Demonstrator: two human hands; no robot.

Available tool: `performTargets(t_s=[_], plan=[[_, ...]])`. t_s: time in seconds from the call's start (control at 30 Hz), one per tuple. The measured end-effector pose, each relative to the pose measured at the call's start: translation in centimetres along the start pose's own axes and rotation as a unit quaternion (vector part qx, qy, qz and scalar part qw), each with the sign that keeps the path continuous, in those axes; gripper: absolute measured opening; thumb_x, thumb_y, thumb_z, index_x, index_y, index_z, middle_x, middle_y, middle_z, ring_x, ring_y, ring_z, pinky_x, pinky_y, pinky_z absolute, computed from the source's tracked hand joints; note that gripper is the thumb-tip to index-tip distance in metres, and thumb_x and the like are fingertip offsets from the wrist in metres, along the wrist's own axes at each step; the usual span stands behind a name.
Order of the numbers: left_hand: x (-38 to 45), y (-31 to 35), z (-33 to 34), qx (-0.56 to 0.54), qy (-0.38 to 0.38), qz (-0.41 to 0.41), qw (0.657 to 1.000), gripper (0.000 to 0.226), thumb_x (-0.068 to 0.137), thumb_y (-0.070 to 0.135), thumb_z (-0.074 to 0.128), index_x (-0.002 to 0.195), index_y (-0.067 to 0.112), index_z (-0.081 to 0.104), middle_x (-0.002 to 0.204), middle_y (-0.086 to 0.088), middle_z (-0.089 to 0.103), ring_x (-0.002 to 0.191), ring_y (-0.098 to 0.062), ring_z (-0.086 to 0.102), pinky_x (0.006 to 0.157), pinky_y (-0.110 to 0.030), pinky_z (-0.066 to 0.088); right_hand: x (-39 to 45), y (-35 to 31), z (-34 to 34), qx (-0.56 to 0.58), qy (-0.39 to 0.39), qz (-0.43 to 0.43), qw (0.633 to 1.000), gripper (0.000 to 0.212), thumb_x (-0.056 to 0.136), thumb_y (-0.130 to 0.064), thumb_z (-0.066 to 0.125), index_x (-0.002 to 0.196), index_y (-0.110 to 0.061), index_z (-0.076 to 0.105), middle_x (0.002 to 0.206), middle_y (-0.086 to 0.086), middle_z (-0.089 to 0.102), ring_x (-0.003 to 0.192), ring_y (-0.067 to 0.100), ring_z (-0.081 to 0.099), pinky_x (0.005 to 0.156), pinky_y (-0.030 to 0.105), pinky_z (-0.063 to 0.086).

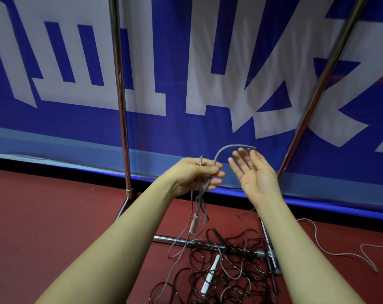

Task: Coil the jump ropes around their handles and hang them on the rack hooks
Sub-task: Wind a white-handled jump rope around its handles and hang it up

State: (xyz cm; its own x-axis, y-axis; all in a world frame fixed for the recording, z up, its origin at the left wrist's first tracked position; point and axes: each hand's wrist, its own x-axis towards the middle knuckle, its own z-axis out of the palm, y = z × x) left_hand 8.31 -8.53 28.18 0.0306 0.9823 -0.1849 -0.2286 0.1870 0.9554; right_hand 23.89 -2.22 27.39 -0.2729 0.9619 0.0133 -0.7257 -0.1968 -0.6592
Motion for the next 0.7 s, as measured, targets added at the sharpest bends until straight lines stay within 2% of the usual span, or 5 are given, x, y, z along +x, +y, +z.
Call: performTargets(t_s=[0.17, 0.37, 0.47, 0.57, 0.7], plan=[[0.4, 1.3, 0.5, -0.186, 0.037, 0.056, 0.98, 0.009, 0.094, 0.002, 0.053, 0.095, 0.005, 0.062, 0.078, -0.008, 0.074, 0.07, -0.016, 0.073, 0.063, -0.03, 0.061, -0.2, 1.0, -0.7, -0.152, -0.039, 0.12, 0.98, 0.024, 0.099, -0.024, 0.046, 0.098, -0.005, 0.061, 0.095, 0.012, 0.07, 0.084, 0.022, 0.07, 0.073, 0.035, 0.06], [0.5, 1.8, -0.3, -0.237, 0.074, 0.103, 0.963, 0.014, 0.098, 0.0, 0.045, 0.103, -0.003, 0.058, 0.091, -0.015, 0.07, 0.082, -0.019, 0.073, 0.066, -0.028, 0.06, -1.1, 1.6, -0.2, -0.269, -0.152, 0.203, 0.929, 0.038, 0.1, -0.034, 0.04, 0.101, -0.005, 0.063, 0.089, 0.011, 0.072, 0.087, 0.024, 0.068, 0.091, 0.042, 0.049], [0.4, 1.9, -0.5, -0.212, 0.076, 0.096, 0.97, 0.018, 0.1, 0.0, 0.041, 0.104, -0.004, 0.057, 0.097, -0.017, 0.068, 0.098, -0.028, 0.069, 0.072, -0.029, 0.059, -1.4, 1.5, 0.1, -0.277, -0.165, 0.185, 0.929, 0.031, 0.089, -0.029, 0.052, 0.096, -0.004, 0.068, 0.077, 0.006, 0.063, 0.074, 0.016, 0.062, 0.079, 0.035, 0.053], [0.3, 1.7, -0.8, -0.177, 0.071, 0.07, 0.979, 0.022, 0.102, 0.007, 0.039, 0.097, -0.003, 0.058, 0.096, -0.02, 0.067, 0.092, -0.029, 0.07, 0.074, -0.031, 0.058, -1.5, 1.3, 0.4, -0.279, -0.167, 0.14, 0.935, 0.018, 0.077, -0.018, 0.06, 0.085, -0.004, 0.068, 0.07, 0.005, 0.054, 0.066, 0.012, 0.054, 0.066, 0.027, 0.056], [0.3, 0.5, -1.2, -0.086, 0.036, -0.007, 0.996, 0.028, 0.104, 0.019, 0.037, 0.099, 0.004, 0.06, 0.095, -0.014, 0.07, 0.081, -0.021, 0.071, 0.074, -0.03, 0.058, -1.3, 0.4, 1.1, -0.209, -0.132, 0.068, 0.967, 0.014, 0.094, -0.009, 0.048, 0.088, -0.005, 0.06, 0.065, -0.002, 0.061, 0.06, 0.009, 0.061, 0.06, 0.025, 0.056]])
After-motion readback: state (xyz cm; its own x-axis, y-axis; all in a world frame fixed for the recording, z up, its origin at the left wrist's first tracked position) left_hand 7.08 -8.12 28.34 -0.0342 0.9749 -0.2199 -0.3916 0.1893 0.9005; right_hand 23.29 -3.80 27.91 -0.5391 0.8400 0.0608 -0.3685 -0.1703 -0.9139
